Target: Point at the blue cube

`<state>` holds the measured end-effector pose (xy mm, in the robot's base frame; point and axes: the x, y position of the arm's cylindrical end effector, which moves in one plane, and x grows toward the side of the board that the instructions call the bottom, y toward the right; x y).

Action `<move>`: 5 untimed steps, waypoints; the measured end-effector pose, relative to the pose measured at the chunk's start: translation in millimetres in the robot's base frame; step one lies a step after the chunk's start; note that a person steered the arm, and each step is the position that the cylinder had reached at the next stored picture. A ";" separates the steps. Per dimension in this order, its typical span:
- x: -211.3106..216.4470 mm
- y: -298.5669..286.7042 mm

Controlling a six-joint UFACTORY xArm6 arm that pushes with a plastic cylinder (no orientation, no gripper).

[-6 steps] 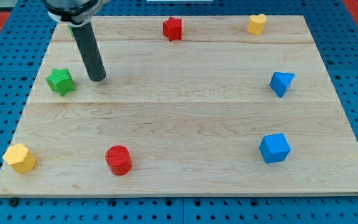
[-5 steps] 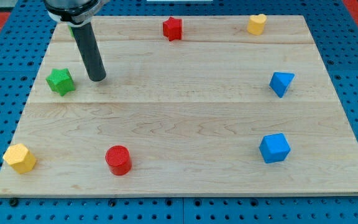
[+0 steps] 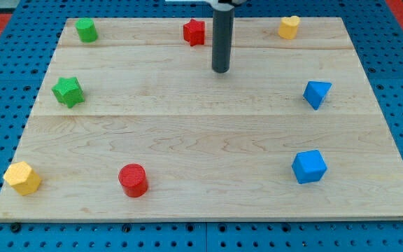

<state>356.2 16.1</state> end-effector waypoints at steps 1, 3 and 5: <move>72.7 -88.7; 82.4 -114.4; 89.5 96.8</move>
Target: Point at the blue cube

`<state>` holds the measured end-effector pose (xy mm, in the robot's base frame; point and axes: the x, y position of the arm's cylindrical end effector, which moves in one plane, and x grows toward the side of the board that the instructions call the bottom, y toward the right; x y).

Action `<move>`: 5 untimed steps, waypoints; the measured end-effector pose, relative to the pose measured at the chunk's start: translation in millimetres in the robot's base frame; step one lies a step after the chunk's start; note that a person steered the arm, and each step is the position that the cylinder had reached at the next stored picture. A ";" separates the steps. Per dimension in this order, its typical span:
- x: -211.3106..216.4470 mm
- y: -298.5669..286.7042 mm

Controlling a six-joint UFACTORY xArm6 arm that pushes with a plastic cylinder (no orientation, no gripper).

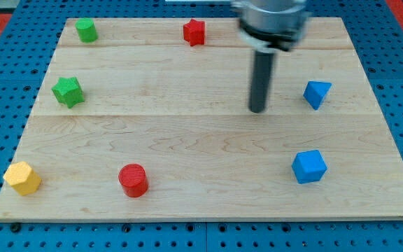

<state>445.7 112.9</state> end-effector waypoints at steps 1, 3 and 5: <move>33.2 55.2; 106.3 93.3; 102.2 46.1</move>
